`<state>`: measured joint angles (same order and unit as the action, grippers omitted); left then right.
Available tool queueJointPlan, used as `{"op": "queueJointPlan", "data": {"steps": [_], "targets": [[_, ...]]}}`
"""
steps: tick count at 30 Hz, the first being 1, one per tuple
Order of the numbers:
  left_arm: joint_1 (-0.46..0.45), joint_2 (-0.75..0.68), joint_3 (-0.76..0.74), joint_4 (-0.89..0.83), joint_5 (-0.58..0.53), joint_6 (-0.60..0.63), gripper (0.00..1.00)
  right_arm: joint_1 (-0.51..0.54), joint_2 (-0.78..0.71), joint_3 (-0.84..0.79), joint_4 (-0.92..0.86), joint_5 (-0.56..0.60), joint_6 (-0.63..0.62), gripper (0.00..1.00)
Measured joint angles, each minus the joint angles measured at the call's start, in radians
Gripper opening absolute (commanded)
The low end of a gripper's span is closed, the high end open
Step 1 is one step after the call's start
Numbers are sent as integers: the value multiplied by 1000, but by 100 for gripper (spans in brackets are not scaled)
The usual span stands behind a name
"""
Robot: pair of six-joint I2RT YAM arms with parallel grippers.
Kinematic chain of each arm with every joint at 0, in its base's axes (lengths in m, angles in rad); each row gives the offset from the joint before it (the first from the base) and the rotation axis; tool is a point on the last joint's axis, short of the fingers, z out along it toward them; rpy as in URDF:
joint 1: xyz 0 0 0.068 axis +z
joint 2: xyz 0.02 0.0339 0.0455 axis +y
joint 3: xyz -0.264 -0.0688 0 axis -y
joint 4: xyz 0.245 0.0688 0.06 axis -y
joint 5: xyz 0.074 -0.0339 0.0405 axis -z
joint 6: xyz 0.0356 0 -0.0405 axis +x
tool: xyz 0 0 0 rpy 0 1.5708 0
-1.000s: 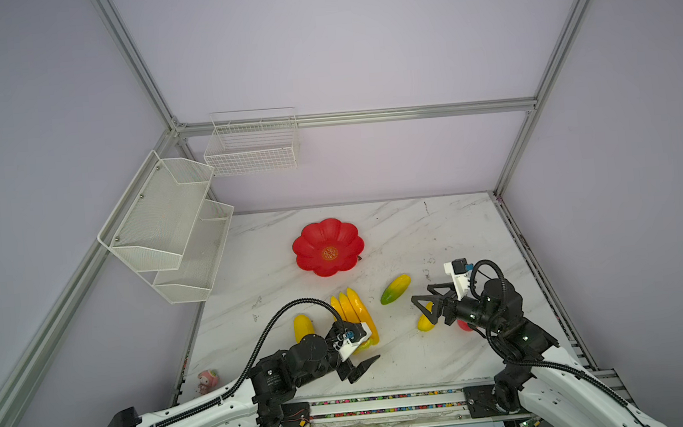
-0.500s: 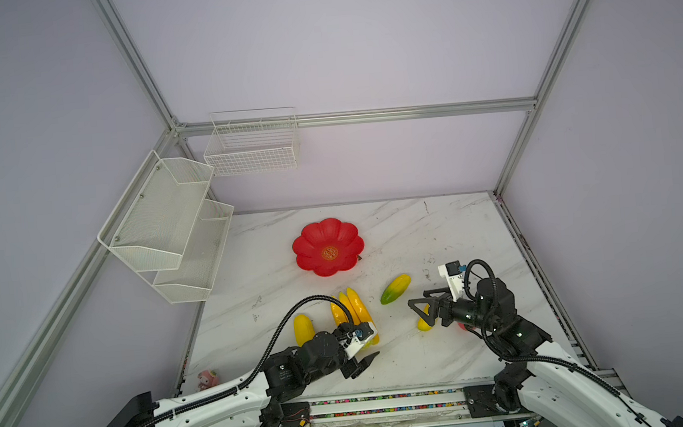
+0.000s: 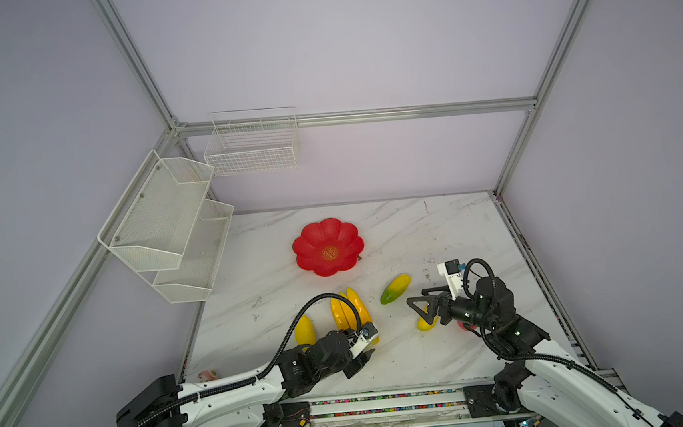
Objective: Place and organize the fake fruits in the fruit bowl
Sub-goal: 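Grasp the banana bunch with the left gripper and lift it toward the red bowl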
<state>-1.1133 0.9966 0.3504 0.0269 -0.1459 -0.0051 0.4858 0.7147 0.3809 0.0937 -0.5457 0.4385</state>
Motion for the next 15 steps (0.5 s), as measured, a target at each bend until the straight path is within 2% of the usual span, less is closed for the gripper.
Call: {"op": "queueJointPlan", "data": {"steps": [2,7,11,15], "targets": [[0,1,0,0,-6,-2,40,0,0,0,1,-1,1,97],[0,0,0,2,-19,2,24,0,0,0,1,-2,2,97],[0,0,0,13,-25,18,6,2,10,0,8,-2,2,97],[0,0,0,31,-34,26,0,3,37,0,25,-10,2,97]]}}
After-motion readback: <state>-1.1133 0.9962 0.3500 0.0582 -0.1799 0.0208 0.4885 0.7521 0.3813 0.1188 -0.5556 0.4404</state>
